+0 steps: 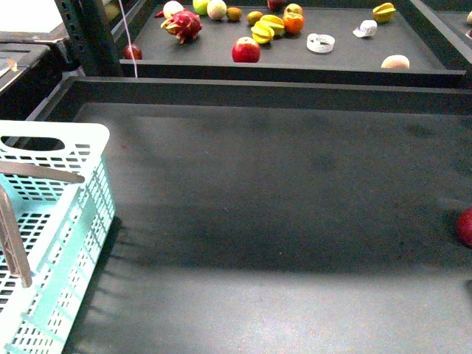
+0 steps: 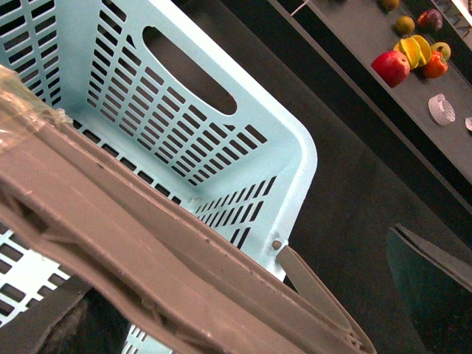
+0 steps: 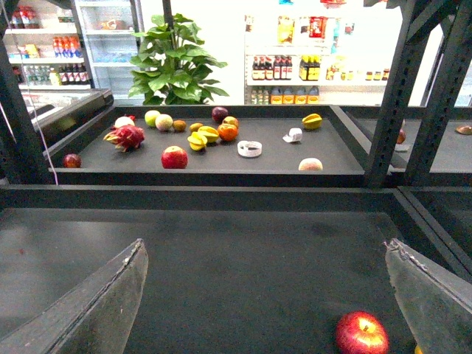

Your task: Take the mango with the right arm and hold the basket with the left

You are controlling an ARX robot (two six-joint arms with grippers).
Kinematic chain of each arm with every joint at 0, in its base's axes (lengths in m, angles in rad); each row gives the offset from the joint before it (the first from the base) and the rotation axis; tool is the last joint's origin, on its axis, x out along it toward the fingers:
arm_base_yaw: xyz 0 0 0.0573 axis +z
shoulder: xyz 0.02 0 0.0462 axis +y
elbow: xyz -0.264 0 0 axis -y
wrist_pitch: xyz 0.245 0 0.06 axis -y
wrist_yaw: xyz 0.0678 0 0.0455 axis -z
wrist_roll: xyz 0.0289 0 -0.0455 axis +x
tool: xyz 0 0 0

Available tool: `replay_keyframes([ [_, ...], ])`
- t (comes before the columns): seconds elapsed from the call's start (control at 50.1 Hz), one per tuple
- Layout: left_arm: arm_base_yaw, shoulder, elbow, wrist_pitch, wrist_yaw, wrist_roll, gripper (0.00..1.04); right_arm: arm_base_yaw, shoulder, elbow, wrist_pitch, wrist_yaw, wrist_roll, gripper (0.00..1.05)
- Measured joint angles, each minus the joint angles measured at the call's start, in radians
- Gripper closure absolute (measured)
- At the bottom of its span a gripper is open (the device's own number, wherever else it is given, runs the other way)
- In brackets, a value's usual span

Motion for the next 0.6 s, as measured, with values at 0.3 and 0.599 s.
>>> replay_keyframes([
  [0.3, -0.010, 0.093, 0.074, 0.001, -0.010, -0.013, 0.07, 0.000, 0.000, 0.000, 0.000, 0.000, 0.000, 0.08],
  [0.599, -0.064, 0.080, 0.090, -0.066, -0.010, -0.089, 0.64, 0.000, 0.000, 0.000, 0.000, 0.000, 0.000, 0.08],
])
